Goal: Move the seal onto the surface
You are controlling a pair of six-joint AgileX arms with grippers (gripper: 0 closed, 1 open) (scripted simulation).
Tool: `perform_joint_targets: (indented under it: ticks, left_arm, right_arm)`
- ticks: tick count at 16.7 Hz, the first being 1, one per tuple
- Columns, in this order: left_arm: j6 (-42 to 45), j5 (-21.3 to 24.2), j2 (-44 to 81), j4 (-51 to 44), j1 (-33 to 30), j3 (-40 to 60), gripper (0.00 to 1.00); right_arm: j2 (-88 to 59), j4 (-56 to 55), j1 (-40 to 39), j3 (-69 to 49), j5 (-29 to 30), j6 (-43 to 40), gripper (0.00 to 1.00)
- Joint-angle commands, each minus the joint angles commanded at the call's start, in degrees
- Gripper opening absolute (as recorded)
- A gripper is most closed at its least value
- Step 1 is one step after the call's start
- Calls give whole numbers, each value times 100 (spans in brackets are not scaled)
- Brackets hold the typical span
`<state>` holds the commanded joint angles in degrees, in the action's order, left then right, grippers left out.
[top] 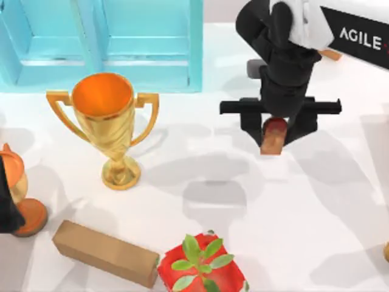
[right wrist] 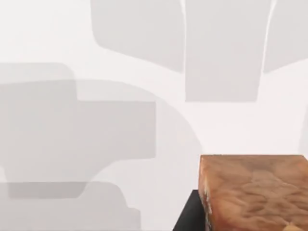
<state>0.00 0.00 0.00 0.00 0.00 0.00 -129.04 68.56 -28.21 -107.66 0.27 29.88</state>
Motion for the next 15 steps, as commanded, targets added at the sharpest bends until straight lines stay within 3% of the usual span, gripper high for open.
perform_joint_targets:
  ticks: [13, 15]
  left_arm:
    - [0, 0, 0, 0, 0, 0, 100]
    - [0, 0, 0, 0, 0, 0, 100]
  right_arm:
    - [-237, -879, -9, 643, 2, 12, 0]
    - [-237, -879, -9, 643, 2, 12, 15]
